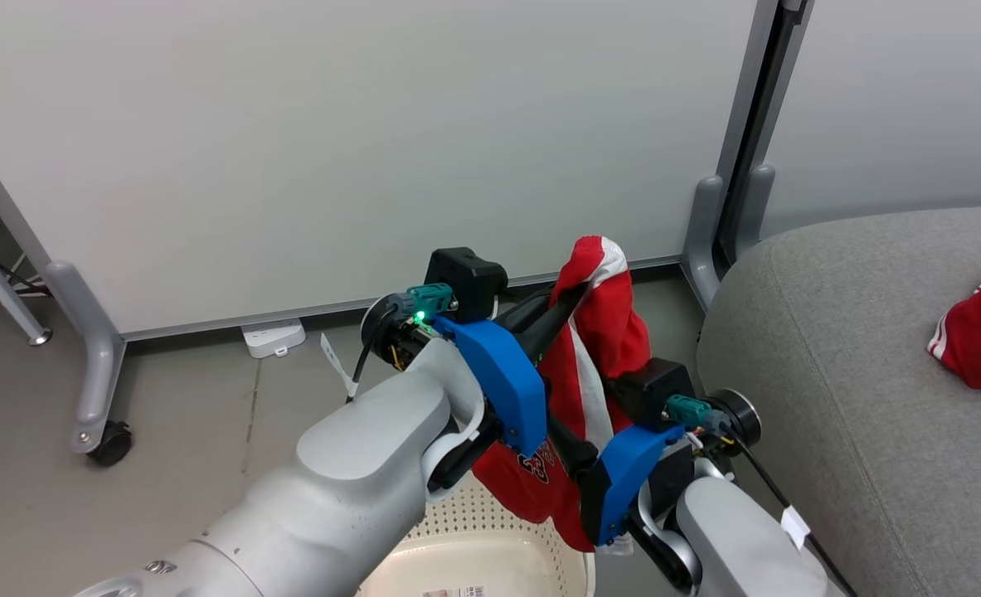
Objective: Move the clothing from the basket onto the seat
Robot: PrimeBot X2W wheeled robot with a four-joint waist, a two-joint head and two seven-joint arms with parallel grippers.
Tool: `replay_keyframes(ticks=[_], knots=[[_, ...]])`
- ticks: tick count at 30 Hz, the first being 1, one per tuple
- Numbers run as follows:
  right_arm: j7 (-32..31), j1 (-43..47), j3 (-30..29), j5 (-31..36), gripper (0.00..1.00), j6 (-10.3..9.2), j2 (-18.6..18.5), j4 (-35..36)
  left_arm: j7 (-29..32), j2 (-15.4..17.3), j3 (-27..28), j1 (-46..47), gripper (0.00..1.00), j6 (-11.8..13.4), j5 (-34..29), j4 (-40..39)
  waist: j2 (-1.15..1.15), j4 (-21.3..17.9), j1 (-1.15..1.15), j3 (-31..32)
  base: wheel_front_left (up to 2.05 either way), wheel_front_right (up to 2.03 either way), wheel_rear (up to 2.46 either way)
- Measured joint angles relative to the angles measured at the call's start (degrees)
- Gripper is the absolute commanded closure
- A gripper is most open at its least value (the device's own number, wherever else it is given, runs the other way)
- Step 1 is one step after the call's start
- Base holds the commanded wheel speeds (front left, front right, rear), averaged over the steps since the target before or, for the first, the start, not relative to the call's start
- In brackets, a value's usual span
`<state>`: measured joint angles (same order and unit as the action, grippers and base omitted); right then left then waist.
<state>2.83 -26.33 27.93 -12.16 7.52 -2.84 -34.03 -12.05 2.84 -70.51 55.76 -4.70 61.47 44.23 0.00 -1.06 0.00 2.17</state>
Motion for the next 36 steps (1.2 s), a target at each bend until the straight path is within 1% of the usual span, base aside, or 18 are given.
replay_keyframes(ticks=[1, 2, 3, 4, 13, 25, 36], knots=[[0.3, -1.0, 0.4, -0.4, 0.00, 0.00, 0.0, -1.1, 0.0, 0.0, -0.2, 0.0, 1.00, 0.0, 0.1, 0.0, 0.00, 0.1, 0.00, 0.0, 0.00, 0.00, 0.00], [0.6, -2.0, 0.9, -0.5, 0.45, 0.00, 0.0, -2.3, -0.2, 0.0, -0.3, 0.0, 1.00, 0.0, 0.4, 0.0, 0.00, 0.1, 0.00, 0.0, 0.00, 0.00, 0.00], [0.8, -2.8, 1.2, -0.6, 0.74, 0.00, 0.0, -3.2, -0.2, 0.0, -0.4, 0.0, 1.00, 0.1, 0.5, -0.1, 0.00, 0.2, 0.00, 0.0, 0.00, 0.00, 0.00], [1.3, -3.4, 1.5, -0.9, 1.00, 0.00, 0.0, -4.1, -0.2, 0.0, -0.6, 0.0, 1.00, 0.1, 0.5, 0.0, 0.00, 0.3, 0.00, 0.0, 0.00, 0.00, 0.00], [3.8, -5.5, 2.5, -2.3, 1.00, 0.00, 0.0, -9.4, -0.6, 0.0, -1.5, 0.3, 1.00, 0.3, 1.5, 0.7, 0.00, 0.0, 0.00, 0.0, 0.00, 0.00, 0.00], [5.8, -7.0, 3.9, -3.2, 1.00, 0.00, 0.0, -12.2, -1.2, 0.0, -2.1, 0.6, 1.00, 0.3, 2.0, 1.8, 0.00, -1.4, 0.00, 0.0, 0.00, 0.00, 0.00], [6.8, -7.5, 4.2, -3.5, 1.00, 0.00, 0.0, -13.8, -1.5, 0.0, -2.4, 0.6, 1.00, 0.2, 2.7, 2.2, 0.00, -1.4, 0.00, 0.1, 0.00, 0.00, 0.00]])
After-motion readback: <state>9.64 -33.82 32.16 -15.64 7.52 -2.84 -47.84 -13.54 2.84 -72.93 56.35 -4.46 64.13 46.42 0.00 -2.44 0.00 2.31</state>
